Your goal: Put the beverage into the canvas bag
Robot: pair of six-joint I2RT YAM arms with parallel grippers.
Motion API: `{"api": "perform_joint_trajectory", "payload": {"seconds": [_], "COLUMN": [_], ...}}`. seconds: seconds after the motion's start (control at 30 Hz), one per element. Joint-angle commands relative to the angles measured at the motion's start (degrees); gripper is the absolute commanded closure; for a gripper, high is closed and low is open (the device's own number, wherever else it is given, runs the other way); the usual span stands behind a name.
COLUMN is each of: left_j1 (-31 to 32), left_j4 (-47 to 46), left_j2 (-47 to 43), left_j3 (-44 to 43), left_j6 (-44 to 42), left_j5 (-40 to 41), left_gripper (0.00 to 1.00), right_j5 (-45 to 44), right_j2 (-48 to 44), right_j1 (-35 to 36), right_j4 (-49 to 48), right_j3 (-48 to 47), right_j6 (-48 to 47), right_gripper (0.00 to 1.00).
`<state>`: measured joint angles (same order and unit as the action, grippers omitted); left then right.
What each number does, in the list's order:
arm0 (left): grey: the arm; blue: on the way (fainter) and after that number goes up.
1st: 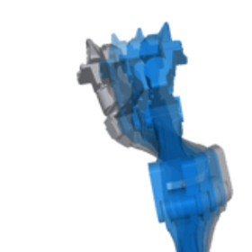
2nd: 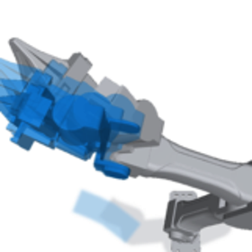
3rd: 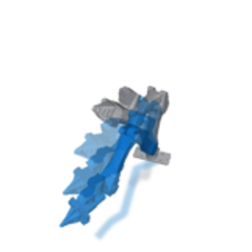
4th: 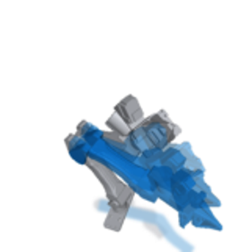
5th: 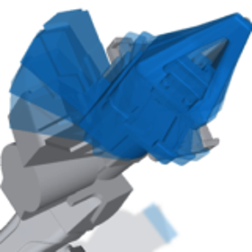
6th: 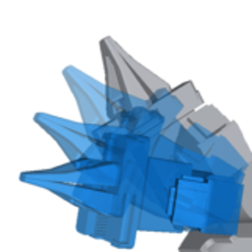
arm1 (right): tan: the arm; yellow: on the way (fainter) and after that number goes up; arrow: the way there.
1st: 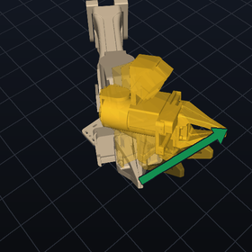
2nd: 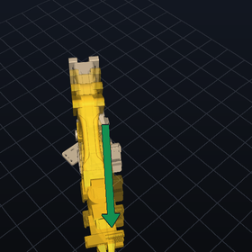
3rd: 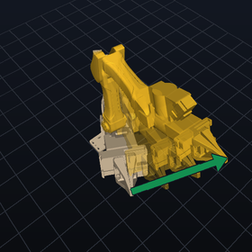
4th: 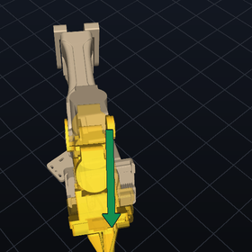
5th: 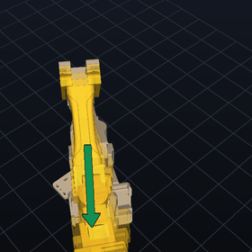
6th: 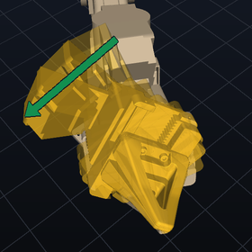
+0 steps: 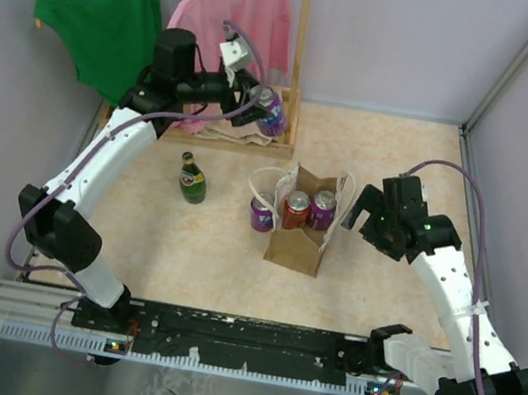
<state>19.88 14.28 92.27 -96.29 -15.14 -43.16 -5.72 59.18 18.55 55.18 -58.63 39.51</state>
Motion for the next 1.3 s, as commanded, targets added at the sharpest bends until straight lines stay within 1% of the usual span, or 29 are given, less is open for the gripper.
{"api": "perform_joint_trajectory", "payload": {"seconds": [0.0,0.07,0.2,0.33,0.47,0.67,0.8,1.03,1.27], "left_j1": [6.9,10.4,16.0,18.9,21.2,22.9,23.5,23.8,23.7], "left_j4": [2.7,4.6,4.7,3.5,0.0,-4.2,-5.1,-6.8,-6.3], "left_j2": [-1.7,-3.2,-5.8,-5.8,-4.0,-0.5,1.6,3.3,4.3], "left_j3": [-1.6,1.1,7.6,11.3,13.5,12.9,11.6,11.8,6.8], "left_j6": [2.2,0.4,-1.2,-1.7,-1.3,1.1,1.5,1.7,2.3], "left_j5": [-7.7,-7.8,-6.9,-6.1,-5.3,-4.4,-4.0,-2.7,-1.8], "left_gripper": [1.0,1.0,1.0,1.0,1.0,1.0,1.0,1.0,1.0], "right_j5": [-0.4,-0.6,-0.8,-1.0,-0.9,-1.3,-1.6,-1.5,-1.2], "right_j2": [-2.6,-3.0,-3.6,-4.2,-4.6,-5.6,-6.5,-6.6,-6.2], "right_j1": [-0.5,-0.6,-0.5,-0.5,-0.5,-0.5,-0.5,-0.5,-0.6], "right_j4": [-1.0,-0.8,-0.4,0.0,0.0,0.8,1.2,1.1,0.8], "right_j3": [0.5,0.7,0.8,1.1,1.5,1.7,2.4,2.8,2.8], "right_j6": [0.6,0.9,1.0,1.0,1.2,1.5,1.9,2.1,1.9], "right_gripper": [0.01,0.01,0.01,0.01,0.01,0.01,0.01,0.01,0.01]}}
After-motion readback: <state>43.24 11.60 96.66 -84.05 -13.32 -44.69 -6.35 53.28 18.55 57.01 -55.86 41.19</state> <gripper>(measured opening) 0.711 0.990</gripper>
